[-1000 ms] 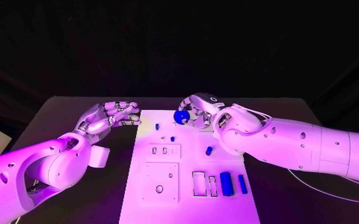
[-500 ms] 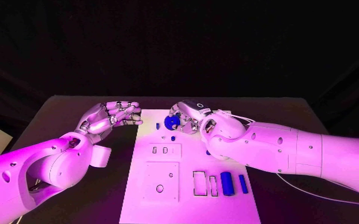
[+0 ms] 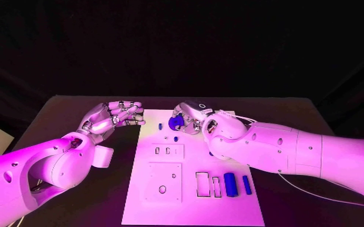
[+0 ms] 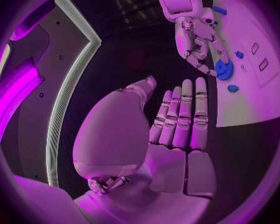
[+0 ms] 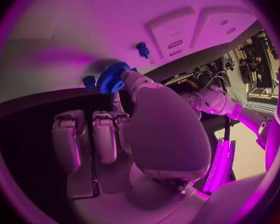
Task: Assemble the parts on the task board
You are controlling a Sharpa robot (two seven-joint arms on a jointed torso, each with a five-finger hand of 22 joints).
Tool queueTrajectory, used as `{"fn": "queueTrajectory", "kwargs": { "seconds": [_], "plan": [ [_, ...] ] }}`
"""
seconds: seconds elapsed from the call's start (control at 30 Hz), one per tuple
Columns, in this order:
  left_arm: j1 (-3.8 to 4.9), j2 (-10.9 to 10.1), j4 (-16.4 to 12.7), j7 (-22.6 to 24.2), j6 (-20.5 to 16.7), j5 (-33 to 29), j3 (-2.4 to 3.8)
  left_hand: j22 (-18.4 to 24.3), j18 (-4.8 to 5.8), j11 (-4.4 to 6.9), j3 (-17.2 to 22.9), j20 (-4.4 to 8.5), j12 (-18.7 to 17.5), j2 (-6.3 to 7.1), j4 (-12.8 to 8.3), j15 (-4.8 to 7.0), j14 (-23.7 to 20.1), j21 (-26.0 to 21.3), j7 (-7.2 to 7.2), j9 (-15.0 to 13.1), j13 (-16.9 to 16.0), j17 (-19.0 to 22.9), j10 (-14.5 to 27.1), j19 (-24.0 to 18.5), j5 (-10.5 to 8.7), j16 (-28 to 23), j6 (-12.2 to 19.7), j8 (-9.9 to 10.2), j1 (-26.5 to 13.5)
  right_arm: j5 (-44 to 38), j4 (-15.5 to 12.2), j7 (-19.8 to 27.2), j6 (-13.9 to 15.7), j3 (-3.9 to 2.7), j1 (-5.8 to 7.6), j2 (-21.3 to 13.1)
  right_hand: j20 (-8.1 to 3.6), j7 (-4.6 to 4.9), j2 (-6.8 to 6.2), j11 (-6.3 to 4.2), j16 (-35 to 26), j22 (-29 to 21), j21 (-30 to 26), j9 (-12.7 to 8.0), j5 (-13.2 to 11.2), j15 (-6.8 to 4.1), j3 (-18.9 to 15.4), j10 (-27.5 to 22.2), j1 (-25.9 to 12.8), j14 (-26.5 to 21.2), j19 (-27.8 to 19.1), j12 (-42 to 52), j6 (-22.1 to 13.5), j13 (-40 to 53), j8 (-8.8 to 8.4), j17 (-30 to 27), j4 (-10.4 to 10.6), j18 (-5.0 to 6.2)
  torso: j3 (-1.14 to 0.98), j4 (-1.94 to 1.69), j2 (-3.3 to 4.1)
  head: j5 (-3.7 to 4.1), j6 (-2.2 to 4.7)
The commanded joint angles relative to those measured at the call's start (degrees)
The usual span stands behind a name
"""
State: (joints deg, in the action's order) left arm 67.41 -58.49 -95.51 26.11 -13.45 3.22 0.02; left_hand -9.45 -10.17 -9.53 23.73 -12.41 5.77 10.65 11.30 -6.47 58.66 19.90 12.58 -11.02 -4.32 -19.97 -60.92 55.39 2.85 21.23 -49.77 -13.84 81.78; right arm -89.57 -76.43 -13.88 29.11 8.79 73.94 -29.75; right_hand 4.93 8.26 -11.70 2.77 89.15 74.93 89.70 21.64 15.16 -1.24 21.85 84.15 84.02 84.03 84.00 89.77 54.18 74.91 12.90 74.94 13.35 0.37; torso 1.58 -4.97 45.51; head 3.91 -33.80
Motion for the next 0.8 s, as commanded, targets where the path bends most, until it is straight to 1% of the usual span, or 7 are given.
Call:
{"fn": "queueTrajectory", "kwargs": {
  "seconds": [0.03, 0.37, 0.53, 0.63, 0.67, 0.7, 0.8],
  "plan": [
    [0.06, 0.07, -0.13, 0.31, 0.96, 0.2, 0.05, -0.08, -0.17, 0.16, -0.1, -0.01, -0.26, -0.21, -0.31, 0.03, -0.38, 0.31, -0.08, -0.08, -0.07, -0.08, 0.3, -0.54, 0.07, 0.21, 0.38, 0.27, -0.13, -1.92, 0.31, -1.76, -0.86, 0.06, -0.08, 0.01, -0.39, -1.08, 0.11, -0.28, 0.3, 15.07, 0.3, 1.28, -0.15, -0.3, 0.37, 5.85, -0.43, 5.52, 6.0, 0.23, 2.75, 15.09, 0.47, 12.95, -0.09, -0.37, -0.01, 0.05, -0.06, -0.05, -0.02],
    [0.06, 0.03, -0.1, 0.28, 0.95, 0.2, 0.05, -0.08, -0.17, 0.16, -0.1, -0.01, -0.26, -0.21, -0.31, 0.03, -0.38, 0.31, -0.08, -0.08, -0.07, -0.08, 0.3, -0.54, 0.07, 0.21, 0.38, 0.27, -0.13, -2.48, 0.47, -2.83, -0.47, 0.06, -0.08, -0.1, -0.37, -1.03, -0.08, -0.24, 0.29, 15.07, 0.3, 1.28, -0.15, -0.26, 0.47, 5.85, -0.68, 5.51, 6.0, 0.23, 2.63, 15.09, 0.33, 12.9, -0.13, -0.37, -0.02, 0.04, -0.02, -0.09, -0.04],
    [0.06, 0.0, -0.12, 0.26, 0.94, 0.2, 0.05, -0.08, -0.17, 0.16, -0.1, -0.01, -0.26, -0.21, -0.31, 0.03, -0.38, 0.31, -0.08, -0.08, -0.07, -0.08, 0.3, -0.54, 0.07, 0.21, 0.38, 0.27, -0.13, -1.86, 0.54, -2.22, -0.85, 0.05, -0.07, -0.05, -0.33, -0.93, -0.31, -0.15, 0.27, 15.07, 0.3, 1.25, -0.21, -0.2, 0.58, 5.85, -1.03, 5.49, 6.0, 0.23, 2.41, 15.09, 0.1, 12.83, -0.13, -0.37, 0.0, 0.09, -0.02, -0.07, -0.08],
    [0.07, -0.01, -0.14, 0.25, 0.93, 0.2, 0.05, -0.08, -0.17, 0.16, -0.1, -0.01, -0.26, -0.21, -0.31, 0.03, -0.38, 0.31, -0.08, -0.08, -0.07, -0.08, 0.3, -0.54, 0.07, 0.21, 0.38, 0.27, -0.13, -1.13, 0.66, -1.55, -1.16, 0.05, -0.05, 0.05, -0.04, -0.22, -1.18, 0.44, 0.23, 15.07, 0.3, 0.84, -0.71, 0.23, 0.62, 5.85, -2.46, 5.46, 6.0, 0.23, 0.55, 15.09, -1.35, 12.7, 0.14, -0.37, 0.0, 0.13, -0.03, -0.11, -0.11],
    [0.07, -0.01, -0.15, 0.24, 0.92, 0.2, 0.05, -0.08, -0.17, 0.16, -0.1, -0.01, -0.26, -0.21, -0.31, 0.03, -0.38, 0.31, -0.08, -0.08, -0.07, -0.08, 0.3, -0.54, 0.07, 0.21, 0.38, 0.27, -0.13, -0.81, 0.71, -1.33, -1.33, 0.05, -0.04, 0.09, 0.01, -0.16, -1.24, 0.5, 0.23, 15.07, 0.3, 0.81, -0.76, 0.29, 0.63, 5.85, -2.57, 5.46, 6.0, 0.23, 0.42, 15.09, -1.47, 12.7, 0.14, -0.37, 0.0, 0.12, -0.02, -0.09, -0.12],
    [0.07, -0.01, -0.15, 0.24, 0.92, 0.2, 0.05, -0.08, -0.17, 0.16, -0.1, -0.01, -0.26, -0.21, -0.31, 0.03, -0.38, 0.31, -0.08, -0.08, -0.07, -0.08, 0.3, -0.54, 0.07, 0.21, 0.38, 0.27, -0.13, -0.55, 0.75, -1.15, -1.48, 0.05, -0.03, 0.13, 0.34, 0.41, -2.05, 1.01, 0.22, 15.07, 0.3, 0.41, -3.24, 0.77, -0.33, 5.83, -4.07, 5.46, 6.0, 0.21, -1.29, 15.07, -2.6, 12.68, 0.81, -0.37, 0.01, 0.14, 0.0, -0.08, -0.12],
    [0.07, -0.01, -0.14, 0.23, 0.91, 0.2, 0.05, -0.08, -0.17, 0.16, -0.1, -0.01, -0.26, -0.21, -0.31, 0.03, -0.38, 0.31, -0.08, -0.08, -0.07, -0.08, 0.3, -0.54, 0.07, 0.21, 0.38, 0.27, -0.13, 0.46, 0.92, -0.4, -2.54, 0.06, -0.01, 0.2, 0.96, 0.96, -2.26, 1.57, 0.22, 15.07, 0.3, -0.01, -5.32, 1.33, -2.24, 5.46, -5.5, 5.45, 6.0, -0.26, -3.14, 14.64, -4.08, 12.68, 1.61, -0.37, 0.0, 0.09, -0.05, -0.04, -0.16]
  ]
}}
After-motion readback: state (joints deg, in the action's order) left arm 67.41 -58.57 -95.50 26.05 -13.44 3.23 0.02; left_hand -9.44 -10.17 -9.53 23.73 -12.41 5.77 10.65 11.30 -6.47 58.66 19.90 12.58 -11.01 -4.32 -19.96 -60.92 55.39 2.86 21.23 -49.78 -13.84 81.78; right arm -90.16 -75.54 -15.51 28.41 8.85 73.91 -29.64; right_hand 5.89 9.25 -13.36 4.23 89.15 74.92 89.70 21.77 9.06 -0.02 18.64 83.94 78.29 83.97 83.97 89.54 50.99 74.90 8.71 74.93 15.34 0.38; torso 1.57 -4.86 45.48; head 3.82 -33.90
